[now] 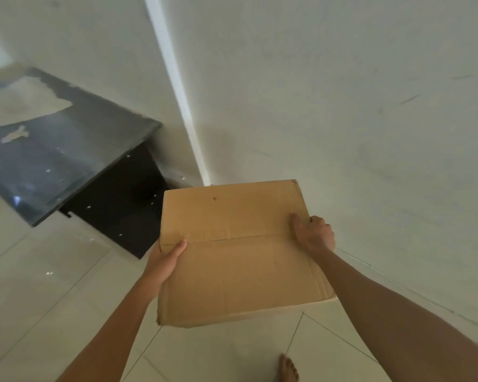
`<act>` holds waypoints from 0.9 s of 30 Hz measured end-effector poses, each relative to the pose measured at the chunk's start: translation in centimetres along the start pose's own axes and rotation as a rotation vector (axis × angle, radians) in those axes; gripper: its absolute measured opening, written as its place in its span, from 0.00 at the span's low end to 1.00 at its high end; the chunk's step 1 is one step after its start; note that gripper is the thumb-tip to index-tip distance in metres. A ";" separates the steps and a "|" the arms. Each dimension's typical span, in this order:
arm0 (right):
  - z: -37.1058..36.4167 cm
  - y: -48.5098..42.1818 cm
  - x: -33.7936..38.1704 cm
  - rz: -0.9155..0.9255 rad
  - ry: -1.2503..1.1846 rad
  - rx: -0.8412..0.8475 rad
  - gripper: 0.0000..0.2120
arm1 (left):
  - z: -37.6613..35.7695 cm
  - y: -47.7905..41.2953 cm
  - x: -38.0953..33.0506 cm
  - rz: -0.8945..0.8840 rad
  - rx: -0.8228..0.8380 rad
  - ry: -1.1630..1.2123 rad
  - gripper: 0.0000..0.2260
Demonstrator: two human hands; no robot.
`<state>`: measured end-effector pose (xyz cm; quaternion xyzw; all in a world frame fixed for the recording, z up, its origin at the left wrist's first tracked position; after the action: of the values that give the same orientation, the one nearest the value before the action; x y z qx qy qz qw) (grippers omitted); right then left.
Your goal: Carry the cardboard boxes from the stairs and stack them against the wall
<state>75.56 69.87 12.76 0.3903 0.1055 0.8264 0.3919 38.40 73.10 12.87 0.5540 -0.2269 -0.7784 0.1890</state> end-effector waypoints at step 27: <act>-1.3 -11.1 -35.2 -0.476 -0.162 -0.140 0.36 | -32.4 -16.3 11.9 0.099 0.429 -0.451 0.35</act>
<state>94.58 51.80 -13.23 0.3914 0.1050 0.6823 0.6085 64.67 75.42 -14.72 0.3829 -0.4486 -0.8060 0.0504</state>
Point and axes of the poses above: each hand's wrist, its own y-axis away from the middle knuckle, its own z-axis out of the back of the hand, x = y × z, the point moved 7 cm from there along -y, towards the middle knuckle, and after that the axes turned 6 degrees about x, right-handed, at the moved point
